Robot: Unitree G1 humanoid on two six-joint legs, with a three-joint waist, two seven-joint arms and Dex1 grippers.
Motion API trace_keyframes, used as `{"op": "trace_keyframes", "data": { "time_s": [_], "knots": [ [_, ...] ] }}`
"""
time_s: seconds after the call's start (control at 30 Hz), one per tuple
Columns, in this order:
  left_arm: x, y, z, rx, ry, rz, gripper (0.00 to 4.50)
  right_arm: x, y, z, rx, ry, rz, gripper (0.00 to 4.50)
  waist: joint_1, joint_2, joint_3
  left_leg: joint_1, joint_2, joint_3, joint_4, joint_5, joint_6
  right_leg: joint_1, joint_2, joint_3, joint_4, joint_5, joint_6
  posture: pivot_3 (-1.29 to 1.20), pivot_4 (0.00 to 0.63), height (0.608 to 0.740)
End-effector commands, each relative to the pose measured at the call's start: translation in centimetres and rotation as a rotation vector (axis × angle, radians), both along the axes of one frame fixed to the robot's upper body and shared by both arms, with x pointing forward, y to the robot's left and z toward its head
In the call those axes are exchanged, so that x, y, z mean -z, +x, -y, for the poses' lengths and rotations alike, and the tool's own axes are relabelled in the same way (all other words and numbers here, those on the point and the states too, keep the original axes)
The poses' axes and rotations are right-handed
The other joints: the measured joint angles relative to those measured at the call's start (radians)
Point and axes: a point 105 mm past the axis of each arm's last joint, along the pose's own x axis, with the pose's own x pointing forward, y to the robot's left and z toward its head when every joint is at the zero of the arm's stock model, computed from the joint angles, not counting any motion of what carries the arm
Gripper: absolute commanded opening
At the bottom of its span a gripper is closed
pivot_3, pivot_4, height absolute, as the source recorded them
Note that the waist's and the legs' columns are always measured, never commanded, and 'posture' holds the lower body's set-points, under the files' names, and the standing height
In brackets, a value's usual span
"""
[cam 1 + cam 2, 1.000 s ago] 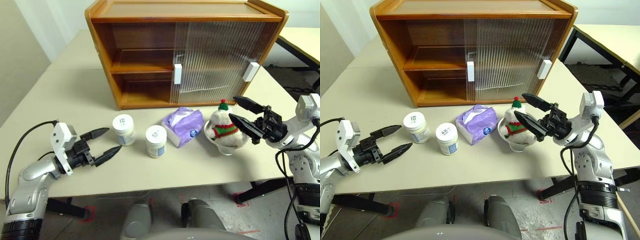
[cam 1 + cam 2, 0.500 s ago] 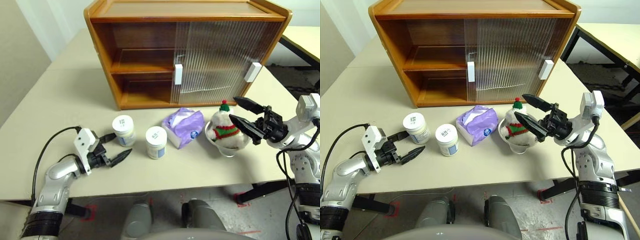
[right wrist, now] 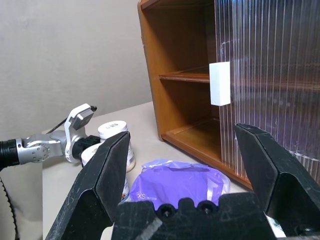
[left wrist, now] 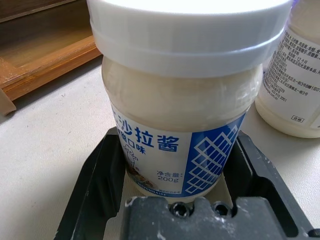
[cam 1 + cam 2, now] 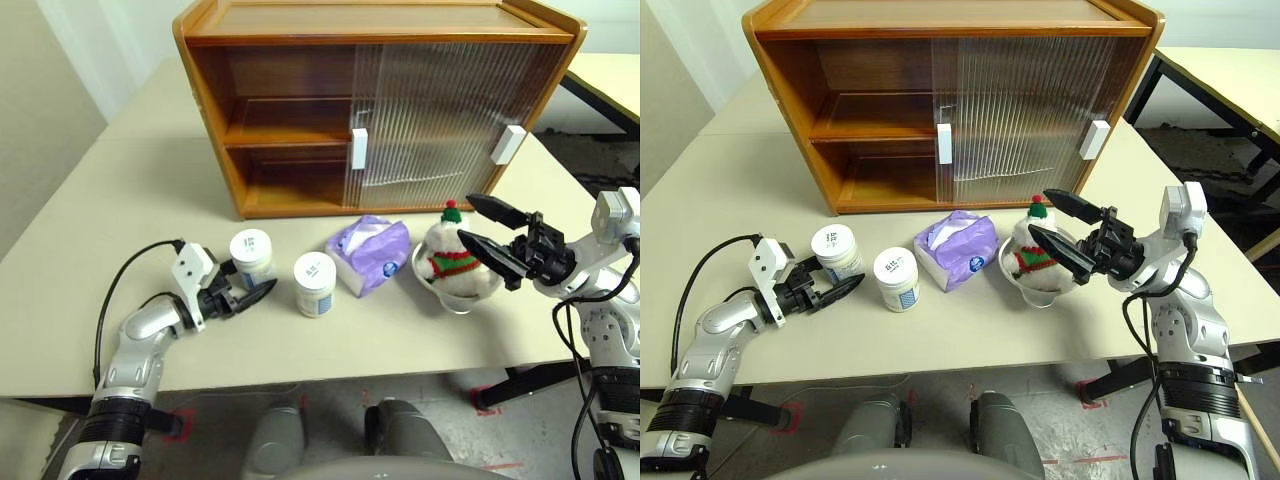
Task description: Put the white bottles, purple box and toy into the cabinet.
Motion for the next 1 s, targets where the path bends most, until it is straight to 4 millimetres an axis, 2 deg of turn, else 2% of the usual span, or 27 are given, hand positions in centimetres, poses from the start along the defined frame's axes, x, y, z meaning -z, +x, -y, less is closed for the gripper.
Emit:
{"op": "trace_keyframes", "data": {
  "time_s": [0.03,0.13,0.3,0.6,1.0],
  "knots": [
    [0.5,0.0,0.5,0.014,0.011,-0.015,3.09,0.0,-0.1,0.0,0.002,-0.017,0.001,4.50,0.000,0.000,0.000,0.000,0.000,0.000,0.000,0.000,0.000,0.000,0.000,0.000,0.000,0.000,0.000,0.14,0.003,0.740],
    [0.0,0.2,0.4,-0.004,-0.005,0.000,3.09,0.1,-0.1,-0.1,0.001,-0.017,0.000,4.50,0.000,0.000,0.000,0.000,0.000,0.000,0.000,0.000,0.000,0.000,0.000,0.000,0.000,0.000,0.000,0.14,0.002,0.740],
    [-2.0,1.6,0.1,-0.060,-0.029,0.062,3.09,0.0,0.0,-0.1,0.001,-0.016,0.000,4.50,-0.001,0.000,0.000,0.000,0.000,0.000,0.000,0.000,0.000,0.000,0.000,0.000,0.000,0.000,0.001,0.15,0.002,0.740],
    [-4.3,4.6,1.8,-0.113,-0.040,0.104,3.09,0.0,0.1,-0.2,0.003,-0.012,0.004,4.50,-0.001,-0.001,0.000,-0.001,0.000,0.000,0.000,0.001,0.002,0.000,0.001,0.000,-0.002,0.000,0.001,0.14,0.001,0.740],
    [-4.5,8.8,4.9,-0.197,-0.058,0.106,3.09,0.1,0.1,-0.6,0.005,-0.001,0.007,4.50,-0.002,-0.002,0.000,-0.002,-0.001,-0.001,0.000,0.001,0.003,0.000,0.001,0.002,-0.002,0.001,0.002,0.13,0.000,0.740]
  ]
}}
